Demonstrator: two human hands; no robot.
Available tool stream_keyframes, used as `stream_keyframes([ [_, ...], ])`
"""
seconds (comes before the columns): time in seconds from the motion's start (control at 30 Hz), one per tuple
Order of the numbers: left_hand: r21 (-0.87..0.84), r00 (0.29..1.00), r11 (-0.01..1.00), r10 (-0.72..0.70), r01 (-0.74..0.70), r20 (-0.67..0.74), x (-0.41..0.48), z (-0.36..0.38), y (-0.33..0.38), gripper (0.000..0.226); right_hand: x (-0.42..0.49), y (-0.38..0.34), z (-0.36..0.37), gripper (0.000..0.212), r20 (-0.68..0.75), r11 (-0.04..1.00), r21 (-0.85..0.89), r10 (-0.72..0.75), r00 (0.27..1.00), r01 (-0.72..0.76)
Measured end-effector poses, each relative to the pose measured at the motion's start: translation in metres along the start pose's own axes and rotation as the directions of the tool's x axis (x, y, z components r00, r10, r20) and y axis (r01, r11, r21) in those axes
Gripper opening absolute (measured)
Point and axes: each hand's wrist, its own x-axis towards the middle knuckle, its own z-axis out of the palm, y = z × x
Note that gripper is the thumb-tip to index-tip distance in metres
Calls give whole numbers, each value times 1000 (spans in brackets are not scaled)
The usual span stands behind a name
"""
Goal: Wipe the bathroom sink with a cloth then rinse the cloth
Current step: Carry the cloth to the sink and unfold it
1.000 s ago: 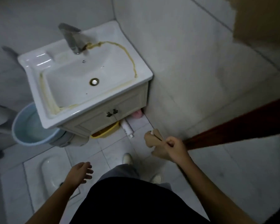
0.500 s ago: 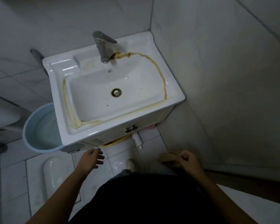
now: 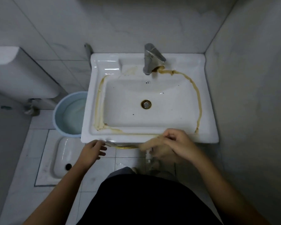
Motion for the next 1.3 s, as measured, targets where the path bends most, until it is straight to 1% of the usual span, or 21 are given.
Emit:
stream_keyframes([
  [0.1, -53, 996, 998, 17, -22, -88, 0, -9, 6, 28, 38, -49, -3, 9, 94, 994, 21, -112, 989, 111],
  [0.2, -85, 988, 995, 34, -48, -152, 3, -21, 15, 26, 69, -93, 5, 10, 116, 977, 40, -211, 971, 208],
  [0.33, -85, 967, 992, 67, -91, -247, 24, -46, 30, 25, 102, -131, 20, 10, 100, 952, 49, -305, 947, 301],
  [0.4, -53, 955, 990, 108, -128, -277, 39, -58, 39, 24, 115, -140, 26, 10, 82, 943, 27, -332, 940, 331],
  [0.47, 2, 943, 988, 150, -157, -297, 53, -68, 44, 24, 127, -143, 31, 9, 28, 943, 24, -333, 943, 332],
  [0.53, 79, 933, 979, 201, -186, -298, 70, -76, 45, 22, 138, -142, 36, 11, -29, 948, -3, -317, 948, 317],
  [0.63, 216, 931, 957, 249, -194, -266, 100, -83, 46, 22, 155, -139, 41, 13, -79, 953, -117, -290, 954, 280],
  [0.8, 356, 932, 908, 304, -220, -198, 144, -82, 58, 40, 178, -148, 38, 16, -191, 941, -269, -263, 946, 208],
  [0.87, 384, 915, 882, 361, -272, -182, 151, -80, 66, 44, 183, -151, 37, 12, -198, 951, -249, -234, 952, 182],
  [0.93, 398, 880, 848, 444, -350, -170, 154, -76, 77, 45, 186, -149, 36, 6, -214, 968, -190, -203, 955, 163],
  [1.03, 405, 824, 791, 549, -459, -139, 154, -64, 102, 42, 194, -140, 33, 9, -229, 980, -162, -154, 961, 118],
  [1.13, 310, 841, 816, 535, -489, -81, 152, -41, 125, 31, 205, -116, 29, 11, -203, 978, -200, -98, 974, 57],
  [1.2, 282, 862, 827, 506, -486, 0, 160, -19, 131, 23, 213, -86, 30, 10, -171, 965, -261, -43, 984, -3],
  [1.27, 277, 893, 850, 441, -449, 94, 172, 5, 126, 20, 220, -47, 30, 5, -108, 930, -357, 48, 993, -84],
  [1.3, 288, 909, 862, 395, -417, 134, 181, 18, 122, 19, 222, -28, 30, 6, -58, 906, -405, 106, 993, -121],
])
